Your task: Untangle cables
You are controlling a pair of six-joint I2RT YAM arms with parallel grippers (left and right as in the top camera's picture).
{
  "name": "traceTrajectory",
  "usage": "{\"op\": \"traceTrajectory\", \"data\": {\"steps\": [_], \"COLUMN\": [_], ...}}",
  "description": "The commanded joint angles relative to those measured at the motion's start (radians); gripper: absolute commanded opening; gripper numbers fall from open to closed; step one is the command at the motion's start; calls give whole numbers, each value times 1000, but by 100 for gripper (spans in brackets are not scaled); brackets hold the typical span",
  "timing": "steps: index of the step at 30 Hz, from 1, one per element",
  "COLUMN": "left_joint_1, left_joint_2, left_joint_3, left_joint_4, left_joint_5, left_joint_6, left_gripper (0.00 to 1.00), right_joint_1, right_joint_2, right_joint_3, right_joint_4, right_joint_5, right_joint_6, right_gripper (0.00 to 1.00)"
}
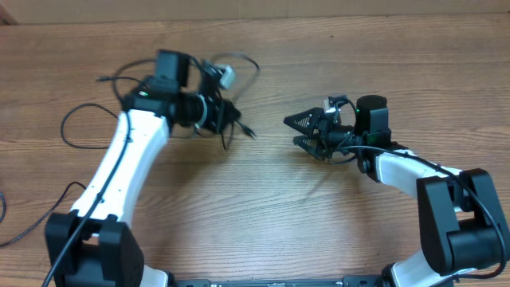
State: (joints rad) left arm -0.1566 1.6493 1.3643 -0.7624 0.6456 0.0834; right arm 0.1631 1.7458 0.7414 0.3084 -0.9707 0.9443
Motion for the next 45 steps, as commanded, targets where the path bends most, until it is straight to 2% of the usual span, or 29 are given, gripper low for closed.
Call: {"op": "traceTrajectory", "data": {"steps": [1, 5, 11, 17, 23, 31, 45], "left_joint_1": [97, 204, 380, 482, 502, 581, 725], "left_joint_2": [-38, -37, -37, -34, 27, 192, 425], "left_joint_3": [148, 239, 285, 285, 285, 285, 285], "left_joint_4": [42, 126, 198, 203, 259, 355, 426], "left_joint_5": [-29, -40, -167, -456, -849, -855, -856], "left_joint_6": [-59, -127, -174, -161, -113, -136, -140], "left_gripper": [4, 4, 4, 4, 4, 4, 4], "right_joint_1": [-13, -13, -13, -13, -13, -6, -5], "right_joint_2": [5, 5, 5, 5, 5, 5, 5], "right_joint_3": [7, 7, 6, 6, 6, 6, 6], "right_joint_4": [-58, -109, -144, -182, -300, -432, -528], "right_joint_5": [-18, -18, -18, -19, -56, -51, -6], "right_joint_6": [-136, -193, -214, -214, -270, -347, -351], "right_gripper": [90, 90, 90, 90, 90, 89, 88]}}
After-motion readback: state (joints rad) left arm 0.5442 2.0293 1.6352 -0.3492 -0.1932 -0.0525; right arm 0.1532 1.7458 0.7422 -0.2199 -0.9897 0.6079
